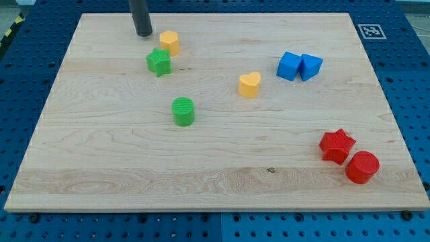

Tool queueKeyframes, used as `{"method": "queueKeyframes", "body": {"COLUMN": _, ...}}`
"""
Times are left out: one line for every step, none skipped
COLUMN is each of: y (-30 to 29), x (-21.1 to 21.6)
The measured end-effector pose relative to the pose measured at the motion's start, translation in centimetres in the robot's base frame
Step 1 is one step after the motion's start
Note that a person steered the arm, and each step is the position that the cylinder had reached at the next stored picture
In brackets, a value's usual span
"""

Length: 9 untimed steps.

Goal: Bring the yellow hexagon close to the yellow heart

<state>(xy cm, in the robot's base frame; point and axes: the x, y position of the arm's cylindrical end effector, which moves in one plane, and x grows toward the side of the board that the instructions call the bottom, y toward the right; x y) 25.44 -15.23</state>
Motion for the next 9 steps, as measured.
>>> {"method": "queueKeyframes", "body": {"y": -0.7, "x": 0.0}}
{"method": "queueKeyframes", "body": {"y": -1.8, "x": 0.0}}
{"method": "queueKeyframes", "body": {"y": -1.8, "x": 0.0}}
{"method": "queueKeyframes", "body": {"y": -1.8, "x": 1.2}}
{"method": "queueKeyframes", "body": {"y": -1.7, "x": 1.3}}
{"method": "queueKeyframes", "body": {"y": 0.2, "x": 1.9}}
{"method": "queueKeyframes", "body": {"y": 2.0, "x": 2.1}}
{"method": "queueKeyframes", "body": {"y": 4.3, "x": 3.0}}
{"method": "queueKeyframes", "body": {"y": 6.3, "x": 4.2}}
